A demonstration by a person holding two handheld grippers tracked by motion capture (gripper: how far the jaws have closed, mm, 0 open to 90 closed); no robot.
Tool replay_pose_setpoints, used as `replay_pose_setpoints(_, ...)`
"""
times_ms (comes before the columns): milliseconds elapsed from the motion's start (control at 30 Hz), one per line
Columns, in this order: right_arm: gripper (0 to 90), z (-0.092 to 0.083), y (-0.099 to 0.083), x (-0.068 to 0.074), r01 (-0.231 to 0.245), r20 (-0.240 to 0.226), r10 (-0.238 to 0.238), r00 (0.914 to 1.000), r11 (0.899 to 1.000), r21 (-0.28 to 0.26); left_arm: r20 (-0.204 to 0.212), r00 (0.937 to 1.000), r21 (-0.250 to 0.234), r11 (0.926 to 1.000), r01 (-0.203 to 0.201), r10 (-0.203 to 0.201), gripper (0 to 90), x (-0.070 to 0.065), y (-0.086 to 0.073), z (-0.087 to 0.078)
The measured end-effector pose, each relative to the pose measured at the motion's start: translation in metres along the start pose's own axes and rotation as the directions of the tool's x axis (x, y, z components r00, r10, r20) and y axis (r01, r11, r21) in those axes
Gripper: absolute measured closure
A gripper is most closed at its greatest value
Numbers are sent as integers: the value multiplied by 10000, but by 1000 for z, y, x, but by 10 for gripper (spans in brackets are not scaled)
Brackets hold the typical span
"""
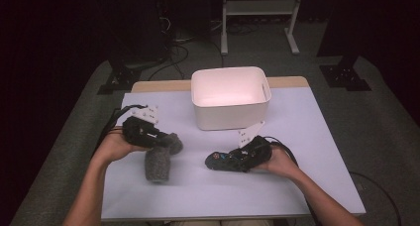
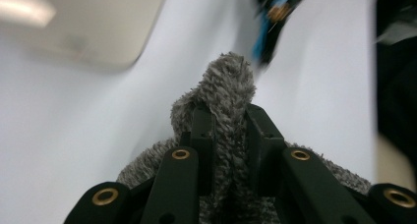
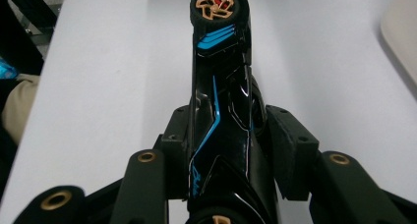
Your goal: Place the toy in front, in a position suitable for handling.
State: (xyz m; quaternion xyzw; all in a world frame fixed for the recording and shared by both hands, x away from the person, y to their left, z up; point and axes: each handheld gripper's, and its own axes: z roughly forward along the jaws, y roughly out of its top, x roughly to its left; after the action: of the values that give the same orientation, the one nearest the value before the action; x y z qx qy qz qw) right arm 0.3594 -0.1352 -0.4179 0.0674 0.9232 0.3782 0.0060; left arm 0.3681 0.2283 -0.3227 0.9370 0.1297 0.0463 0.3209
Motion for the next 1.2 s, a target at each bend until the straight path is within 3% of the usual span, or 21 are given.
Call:
replay_pose_setpoints(100, 557, 6, 4, -7, 38, 88, -38, 10000, 10000, 5, -367, 9977, 122, 9983, 573, -568, 761, 10, -19, 1)
replay_pose_setpoints(167, 557, 9, 4, -8, -14, 80, 14, 10000, 10000, 83, -231, 9951, -102, 9954, 955, -957, 760, 14, -30, 6)
replay_pose_setpoints(267, 555, 15, 2, -7, -22, -18, 23, 10000, 9994, 345, -8, 9935, -234, 9933, 1134, -1135, 753, 13, -40, 21)
replay_pose_setpoints(400, 543, 14, -2, 1, -62, -62, 63, 10000, 9998, 200, 281, 9947, -425, 9940, 1005, -993, 699, 4, -39, 43)
replay_pose_setpoints(433, 524, 14, -3, 3, -52, -52, 53, 10000, 9999, 141, 346, 9963, -595, 9949, 809, -789, 692, 1, -38, 51)
replay_pose_setpoints(633, 449, 7, -6, 12, -412, -281, 415, 9987, 9991, 101, 581, 9960, -531, 9961, 709, -678, 596, -9, -34, 68)
replay_pose_setpoints(867, 379, 3, -11, 23, -610, -270, 609, 9978, 9981, -48, 824, 9943, -931, 9928, 749, -673, 484, -17, -32, 69)
replay_pose_setpoints(1200, 329, 2, -11, 33, -500, -46, 500, 9987, 9987, -108, 900, 9939, -1377, 9876, 754, -633, 418, -22, -31, 61)
